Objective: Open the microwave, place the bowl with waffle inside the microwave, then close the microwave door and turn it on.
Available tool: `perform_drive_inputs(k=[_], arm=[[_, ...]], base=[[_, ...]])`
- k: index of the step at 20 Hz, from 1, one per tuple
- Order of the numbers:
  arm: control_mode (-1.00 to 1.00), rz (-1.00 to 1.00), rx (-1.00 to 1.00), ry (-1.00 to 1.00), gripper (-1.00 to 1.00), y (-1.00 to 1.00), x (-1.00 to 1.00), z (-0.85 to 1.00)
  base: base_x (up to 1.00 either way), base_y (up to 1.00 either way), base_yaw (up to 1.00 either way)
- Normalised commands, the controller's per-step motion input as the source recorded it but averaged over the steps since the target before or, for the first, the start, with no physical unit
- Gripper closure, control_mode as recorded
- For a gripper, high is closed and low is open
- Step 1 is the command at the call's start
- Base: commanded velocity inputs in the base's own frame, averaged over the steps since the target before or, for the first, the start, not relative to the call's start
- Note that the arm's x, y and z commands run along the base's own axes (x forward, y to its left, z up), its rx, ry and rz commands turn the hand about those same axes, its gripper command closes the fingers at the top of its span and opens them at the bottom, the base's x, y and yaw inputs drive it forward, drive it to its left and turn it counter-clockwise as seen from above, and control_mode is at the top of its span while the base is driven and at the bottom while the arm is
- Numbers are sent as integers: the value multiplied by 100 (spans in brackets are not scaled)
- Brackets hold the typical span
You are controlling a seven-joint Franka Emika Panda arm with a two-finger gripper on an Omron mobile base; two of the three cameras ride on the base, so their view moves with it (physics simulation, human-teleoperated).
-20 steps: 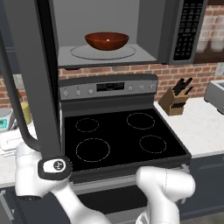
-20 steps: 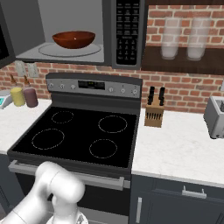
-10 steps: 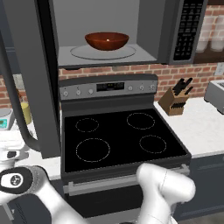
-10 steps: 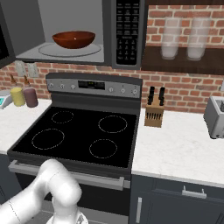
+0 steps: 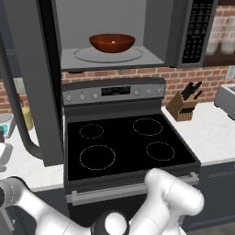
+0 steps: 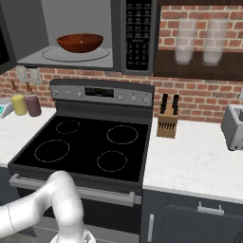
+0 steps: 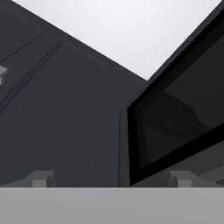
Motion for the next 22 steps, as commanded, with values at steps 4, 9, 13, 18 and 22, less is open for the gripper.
perform_drive_inputs(k=[4,9,13,18,22], arm=[[-100,-26,1,-4,-100,-3,-20,22],[-100,-27,1,-4,-100,-6,-1,27],[-100,-21,2,-1,-100,-28,0,22],[-100,-12,2,-1,-100,-59,0,3],[-100,-9,2,-7,-100,-72,0,0]], base=[[0,0,0],[0,0,0],[0,0,0],[0,0,0],[0,0,0]])
